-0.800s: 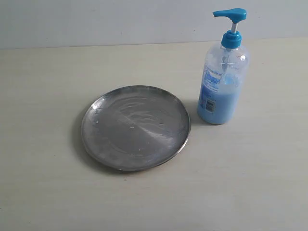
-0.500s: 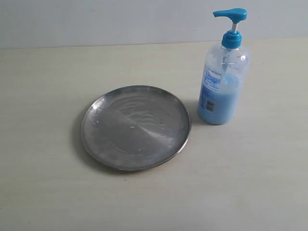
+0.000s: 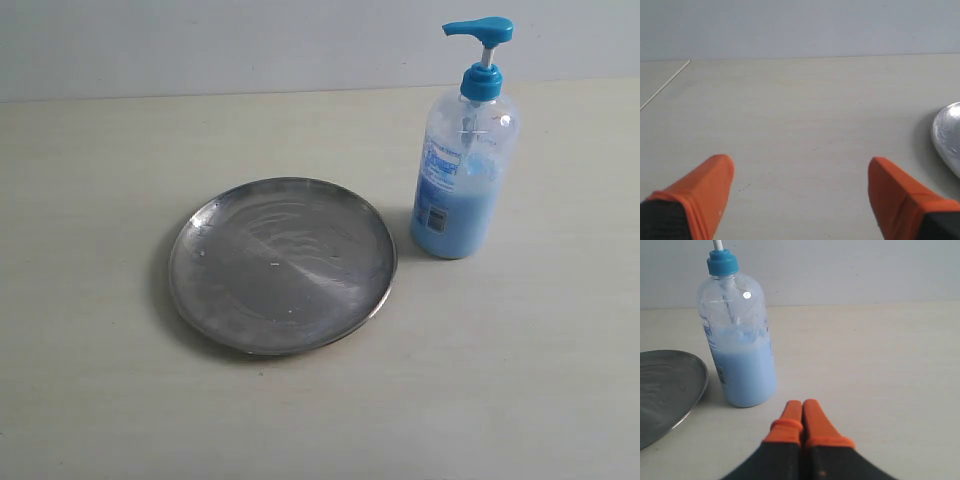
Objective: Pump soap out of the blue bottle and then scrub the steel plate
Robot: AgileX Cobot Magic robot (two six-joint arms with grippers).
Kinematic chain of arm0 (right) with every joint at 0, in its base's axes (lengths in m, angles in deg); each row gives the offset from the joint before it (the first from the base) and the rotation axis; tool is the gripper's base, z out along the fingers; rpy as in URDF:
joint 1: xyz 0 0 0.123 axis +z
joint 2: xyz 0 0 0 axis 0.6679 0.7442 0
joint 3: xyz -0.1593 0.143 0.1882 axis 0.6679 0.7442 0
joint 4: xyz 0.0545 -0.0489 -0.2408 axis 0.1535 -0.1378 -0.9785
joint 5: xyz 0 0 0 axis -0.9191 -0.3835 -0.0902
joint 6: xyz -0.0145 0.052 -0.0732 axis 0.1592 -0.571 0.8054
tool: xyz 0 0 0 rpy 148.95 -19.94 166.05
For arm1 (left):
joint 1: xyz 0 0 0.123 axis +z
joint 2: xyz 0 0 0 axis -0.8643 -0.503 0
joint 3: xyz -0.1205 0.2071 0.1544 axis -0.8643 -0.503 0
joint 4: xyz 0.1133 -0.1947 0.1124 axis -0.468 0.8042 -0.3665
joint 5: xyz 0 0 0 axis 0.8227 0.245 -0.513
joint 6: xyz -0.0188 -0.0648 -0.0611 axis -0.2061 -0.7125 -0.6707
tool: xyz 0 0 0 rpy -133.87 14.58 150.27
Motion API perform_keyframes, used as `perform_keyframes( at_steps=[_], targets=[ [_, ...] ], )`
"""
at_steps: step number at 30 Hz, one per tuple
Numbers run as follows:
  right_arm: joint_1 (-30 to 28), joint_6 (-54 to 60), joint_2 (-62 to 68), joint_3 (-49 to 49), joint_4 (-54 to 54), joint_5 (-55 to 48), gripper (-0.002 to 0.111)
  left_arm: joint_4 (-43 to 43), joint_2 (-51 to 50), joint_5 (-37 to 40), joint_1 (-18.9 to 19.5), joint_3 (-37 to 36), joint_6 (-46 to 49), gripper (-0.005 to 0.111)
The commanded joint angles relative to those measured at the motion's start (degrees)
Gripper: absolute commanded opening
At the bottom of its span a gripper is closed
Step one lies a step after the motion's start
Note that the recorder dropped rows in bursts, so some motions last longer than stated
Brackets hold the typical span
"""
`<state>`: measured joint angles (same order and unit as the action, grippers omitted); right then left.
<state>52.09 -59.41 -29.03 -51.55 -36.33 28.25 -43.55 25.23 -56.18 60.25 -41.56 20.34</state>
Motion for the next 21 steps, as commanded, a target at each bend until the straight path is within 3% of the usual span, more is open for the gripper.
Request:
perform_keyframes(
  at_steps=[1,21],
  targets=[
    [-0.2,0.0,4.7,-4.1,-0.1,0.7,0.0,0.4,-0.2,-0.5,0.2,0.0,-0.2,0.075],
    [-0.2,0.1,29.5,-23.2,-0.1,0.7,0.0,0.4,-0.2,-0.5,0.2,0.0,-0.2,0.075]
  ],
)
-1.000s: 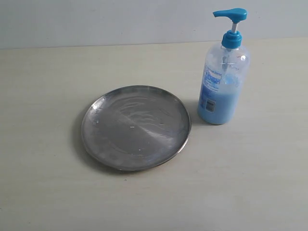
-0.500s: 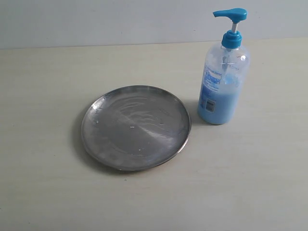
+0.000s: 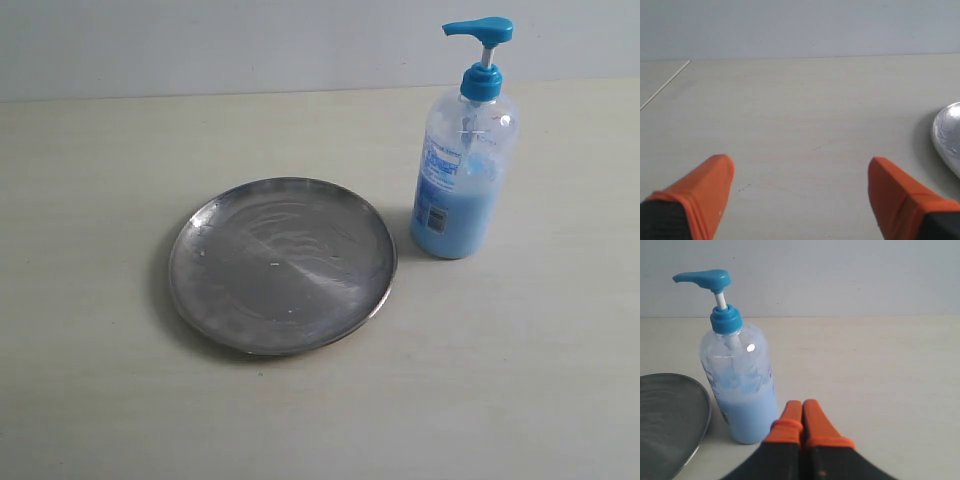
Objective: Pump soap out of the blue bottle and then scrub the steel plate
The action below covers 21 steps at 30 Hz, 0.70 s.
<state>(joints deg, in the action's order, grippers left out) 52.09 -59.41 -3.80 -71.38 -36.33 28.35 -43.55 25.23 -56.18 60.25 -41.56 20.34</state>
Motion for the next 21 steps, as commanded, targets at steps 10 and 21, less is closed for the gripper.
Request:
perform_keyframes(
  at_steps=[10,21],
  targets=[
    [-0.2,0.0,12.3,-8.6,-0.1,1.2,0.0,0.4,-0.2,-0.5,0.2,0.0,-0.2,0.075],
    [-0.2,0.1,12.3,-8.6,-0.1,2.6,0.0,0.4,-0.2,-0.3,0.2,0.0,-0.2,0.075]
  ],
)
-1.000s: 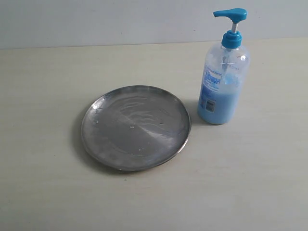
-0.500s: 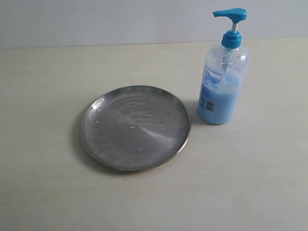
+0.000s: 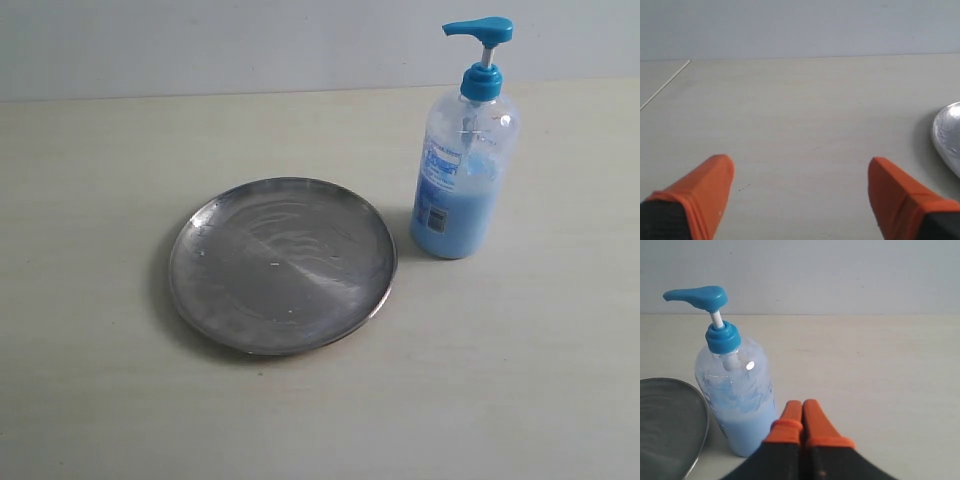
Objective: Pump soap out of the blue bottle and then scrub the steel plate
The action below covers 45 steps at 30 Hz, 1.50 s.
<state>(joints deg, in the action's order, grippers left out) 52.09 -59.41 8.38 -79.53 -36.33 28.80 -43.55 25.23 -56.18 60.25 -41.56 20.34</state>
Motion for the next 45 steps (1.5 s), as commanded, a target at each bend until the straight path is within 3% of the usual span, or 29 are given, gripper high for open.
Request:
perform_keyframes(
  at_steps=[1,9,19,22,27,29,31,33,38,42,45],
  targets=[
    [-0.2,0.1,0.1,-0.4,-0.1,2.8,0.0,0.4,-0.2,-0.3,0.2,0.0,-0.2,0.075],
    [-0.2,-2.0,1.7,-0.4,1.4,10.2,0.0,0.4,-0.2,-0.3,0.2,0.0,-0.2,0.075],
    [-0.2,-2.2,15.2,-0.4,3.0,12.7,0.002,0.4,-0.2,-0.1,0.2,0.0,-0.2,0.075],
    [-0.2,-2.2,19.8,-0.4,3.0,14.7,0.017,0.4,-0.2,-0.1,0.2,0.0,-0.2,0.075],
    [-0.2,-2.2,26.3,-0.4,3.0,16.4,0.075,0.4,-0.2,-0.1,0.2,0.0,-0.2,0.075],
    [0.6,-2.2,28.2,-0.4,2.8,18.0,0.094,0.4,-0.2,-0.1,0.2,0.0,-0.2,0.075],
    [4.2,-2.2,30.7,-0.4,2.7,21.5,0.105,0.4,-0.2,-0.1,0.2,0.0,-0.2,0.075],
    [7.6,-1.2,32.9,-0.3,2.6,25.2,0.105,0.4,-0.2,-0.1,0.2,0.0,-0.2,0.075],
    [8.5,0.3,37.6,0.2,3.1,28.9,0.105,0.4,-0.2,-0.1,0.2,0.0,-0.2,0.075],
    [8.5,13.3,39.8,7.9,18.4,46.6,0.104,0.4,-0.2,-0.1,0.2,0.0,-0.2,0.075],
    [8.5,14.1,41.0,12.2,16.5,56.3,0.104,0.4,-0.2,-0.1,0.2,0.0,-0.2,0.075]
  ],
)
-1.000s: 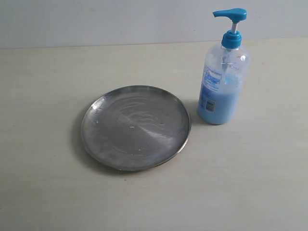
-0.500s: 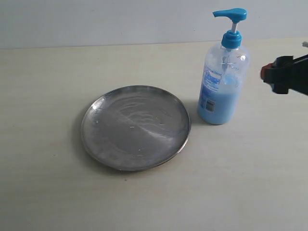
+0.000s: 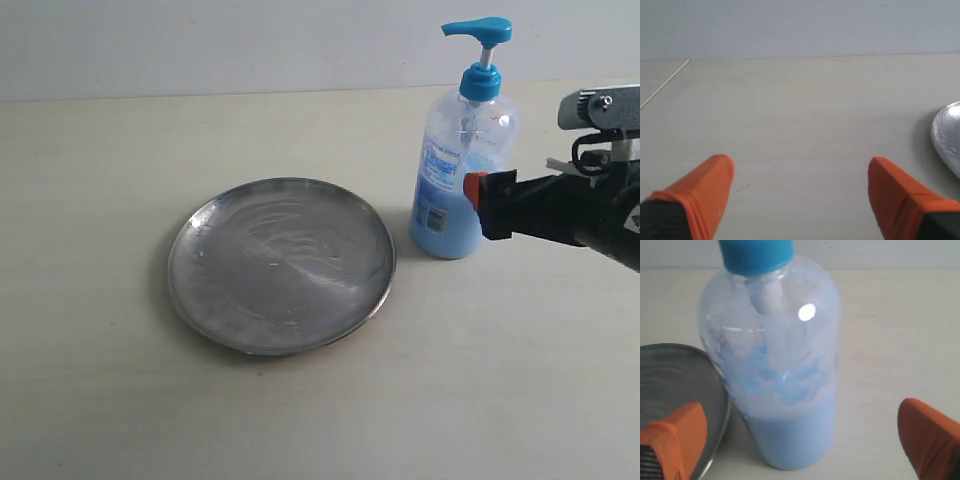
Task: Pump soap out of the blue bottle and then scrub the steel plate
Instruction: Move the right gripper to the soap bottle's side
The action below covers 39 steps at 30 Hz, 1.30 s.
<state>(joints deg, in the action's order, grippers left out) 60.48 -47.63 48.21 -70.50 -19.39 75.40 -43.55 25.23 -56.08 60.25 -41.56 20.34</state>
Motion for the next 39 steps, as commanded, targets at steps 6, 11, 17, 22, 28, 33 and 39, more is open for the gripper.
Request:
perform_keyframes(
  at_steps=[6,11,17,22,28,33,39],
  targets=[
    [0.1,0.9,7.5,4.1,-4.3,19.4,0.104,0.4,-0.2,-0.2,0.2,0.0,-0.2,0.075],
    [0.1,-0.2,15.8,4.0,-5.3,30.3,0.104,0.4,-0.2,-0.2,0.2,0.0,-0.2,0.075],
    [0.1,-0.4,24.1,-0.3,-8.3,37.1,0.104,0.4,-0.2,-0.2,0.2,0.0,-0.2,0.075],
    [0.1,-0.4,27.2,-5.2,-8.0,36.1,0.104,0.4,-0.2,-0.2,0.2,0.0,-0.2,0.075],
    [0.1,-0.6,29.9,-10.0,-8.0,34.6,0.104,0.4,-0.2,-0.2,0.2,0.0,-0.2,0.075],
    [0.1,-0.6,30.7,-12.6,-6.0,32.5,0.104,0.4,-0.2,-0.2,0.2,0.0,-0.2,0.075],
    [0.1,-0.6,32.7,-14.5,-3.7,30.1,0.083,0.4,-0.2,-0.2,0.2,0.0,-0.2,0.075]
  ],
)
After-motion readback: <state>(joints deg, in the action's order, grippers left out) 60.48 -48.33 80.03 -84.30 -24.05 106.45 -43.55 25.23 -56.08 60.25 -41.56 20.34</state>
